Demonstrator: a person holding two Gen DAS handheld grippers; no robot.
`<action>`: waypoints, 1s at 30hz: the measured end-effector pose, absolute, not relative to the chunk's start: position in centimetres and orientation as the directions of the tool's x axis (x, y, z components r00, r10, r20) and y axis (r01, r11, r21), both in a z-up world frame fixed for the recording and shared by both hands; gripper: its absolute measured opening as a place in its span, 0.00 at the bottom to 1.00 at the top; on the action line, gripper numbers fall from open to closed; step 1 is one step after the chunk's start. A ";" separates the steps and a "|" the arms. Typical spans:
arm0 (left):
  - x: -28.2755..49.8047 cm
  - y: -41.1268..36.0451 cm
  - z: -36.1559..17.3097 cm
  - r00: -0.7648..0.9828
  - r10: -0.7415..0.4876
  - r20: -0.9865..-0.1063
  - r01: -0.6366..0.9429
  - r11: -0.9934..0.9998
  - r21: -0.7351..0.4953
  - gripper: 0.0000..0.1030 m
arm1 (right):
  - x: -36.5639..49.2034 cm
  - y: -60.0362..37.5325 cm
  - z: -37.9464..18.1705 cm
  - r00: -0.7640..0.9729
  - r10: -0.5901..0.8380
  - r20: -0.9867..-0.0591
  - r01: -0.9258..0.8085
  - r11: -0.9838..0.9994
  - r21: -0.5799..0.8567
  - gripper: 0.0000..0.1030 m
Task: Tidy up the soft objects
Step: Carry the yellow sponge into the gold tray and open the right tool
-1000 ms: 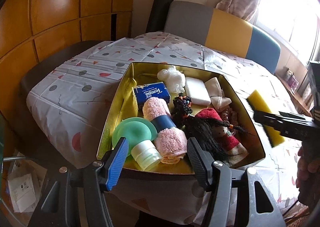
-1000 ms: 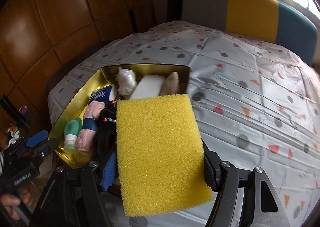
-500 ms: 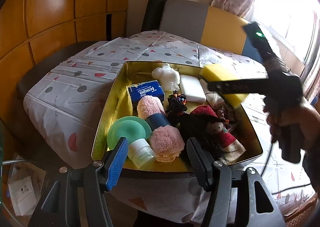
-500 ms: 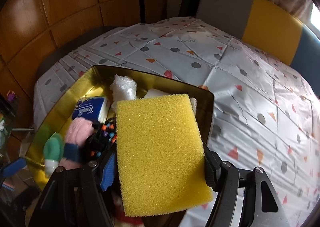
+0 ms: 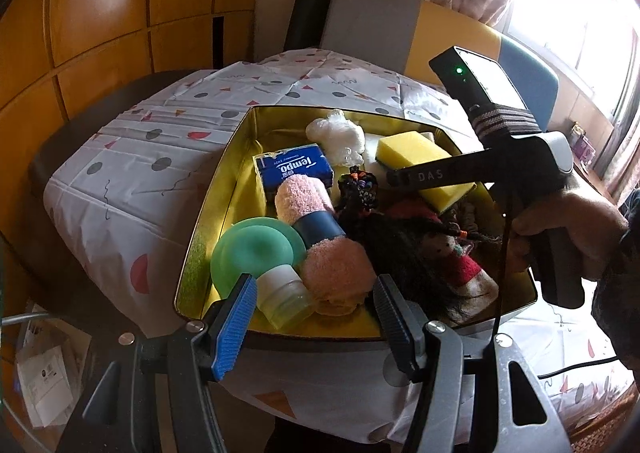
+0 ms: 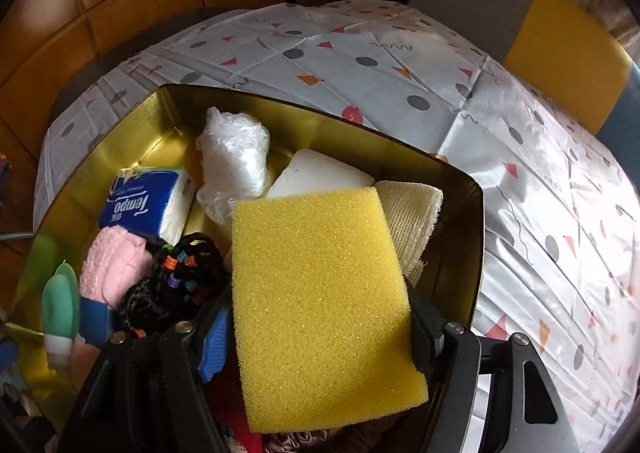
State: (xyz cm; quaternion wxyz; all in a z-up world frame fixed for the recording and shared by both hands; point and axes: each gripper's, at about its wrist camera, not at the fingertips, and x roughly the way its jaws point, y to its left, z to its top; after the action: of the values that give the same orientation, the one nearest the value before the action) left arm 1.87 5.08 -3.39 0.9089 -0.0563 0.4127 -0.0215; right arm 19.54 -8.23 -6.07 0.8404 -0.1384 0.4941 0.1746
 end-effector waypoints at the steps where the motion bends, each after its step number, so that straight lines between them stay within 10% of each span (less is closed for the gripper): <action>1: 1.9 5.1 -3.4 0.658 -0.086 -0.748 -0.007 0.993 -0.121 0.60 | 19.4 -8.3 -6.1 0.444 0.166 -0.880 -0.430 0.902 -0.047 0.77; 17: 1.2 4.3 -2.8 0.664 -0.084 -0.743 0.002 0.994 -0.111 0.60 | 14.8 -11.7 -3.7 0.551 0.236 -0.800 -0.359 0.933 0.028 0.89; 30: 0.9 3.2 -2.2 0.669 -0.086 -0.738 0.027 0.995 -0.091 0.60 | 15.6 -10.7 -5.3 0.530 0.188 -0.827 -0.352 0.936 -0.013 0.63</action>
State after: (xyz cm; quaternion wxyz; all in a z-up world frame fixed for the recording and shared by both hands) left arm 0.94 3.17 -2.25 0.9128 -0.0362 0.4057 -0.0308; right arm 15.56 -10.73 -5.30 0.8700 -0.0895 0.4593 0.1553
